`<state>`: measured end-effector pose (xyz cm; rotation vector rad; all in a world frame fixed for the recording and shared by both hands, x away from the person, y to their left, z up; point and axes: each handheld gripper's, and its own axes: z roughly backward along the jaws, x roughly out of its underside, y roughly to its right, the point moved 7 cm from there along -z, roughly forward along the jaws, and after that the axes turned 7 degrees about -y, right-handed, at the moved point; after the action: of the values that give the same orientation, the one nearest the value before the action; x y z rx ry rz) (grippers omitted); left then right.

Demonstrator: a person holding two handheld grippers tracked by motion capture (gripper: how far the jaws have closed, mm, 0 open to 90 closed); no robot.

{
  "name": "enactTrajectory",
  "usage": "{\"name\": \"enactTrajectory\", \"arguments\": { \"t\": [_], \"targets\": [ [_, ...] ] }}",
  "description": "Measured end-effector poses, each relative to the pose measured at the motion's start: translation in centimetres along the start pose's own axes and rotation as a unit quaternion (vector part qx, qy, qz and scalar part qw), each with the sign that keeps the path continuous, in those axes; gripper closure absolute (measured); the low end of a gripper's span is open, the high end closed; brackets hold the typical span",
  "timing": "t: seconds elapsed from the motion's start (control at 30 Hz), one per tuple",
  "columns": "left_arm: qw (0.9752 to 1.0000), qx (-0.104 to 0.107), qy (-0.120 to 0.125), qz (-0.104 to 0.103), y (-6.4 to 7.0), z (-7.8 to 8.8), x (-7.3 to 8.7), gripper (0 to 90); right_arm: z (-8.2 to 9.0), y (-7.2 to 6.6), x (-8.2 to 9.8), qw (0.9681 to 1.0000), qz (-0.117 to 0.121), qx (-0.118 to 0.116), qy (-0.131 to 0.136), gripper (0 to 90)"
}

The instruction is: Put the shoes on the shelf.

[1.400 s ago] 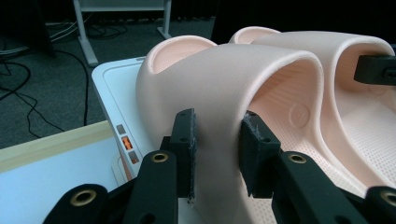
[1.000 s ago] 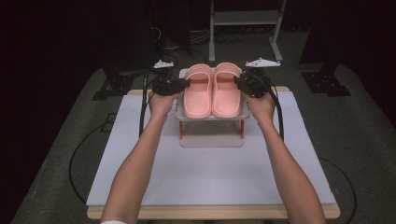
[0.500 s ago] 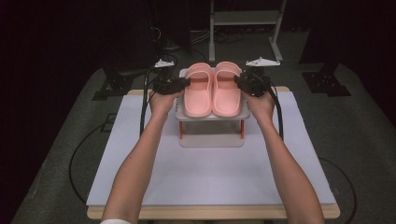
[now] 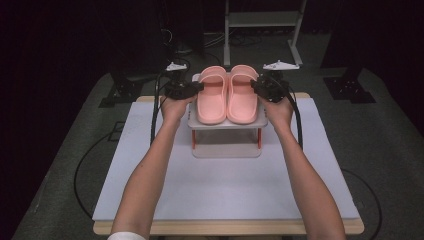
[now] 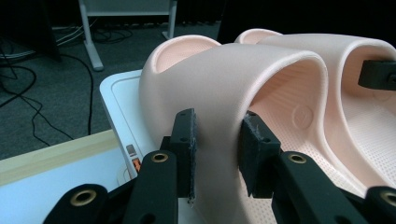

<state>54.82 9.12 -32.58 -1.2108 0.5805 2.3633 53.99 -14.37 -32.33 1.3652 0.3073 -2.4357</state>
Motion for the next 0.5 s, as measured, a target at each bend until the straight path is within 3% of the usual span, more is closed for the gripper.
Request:
{"name": "enactTrajectory", "arguments": {
  "t": [0.5],
  "targets": [
    [1.0,-0.001,0.002,0.003,-0.1,-0.15,-0.07,68.5,-0.32,0.11,-0.16,1.0,-0.001,0.005,-0.001,68.8]
  ]
}}
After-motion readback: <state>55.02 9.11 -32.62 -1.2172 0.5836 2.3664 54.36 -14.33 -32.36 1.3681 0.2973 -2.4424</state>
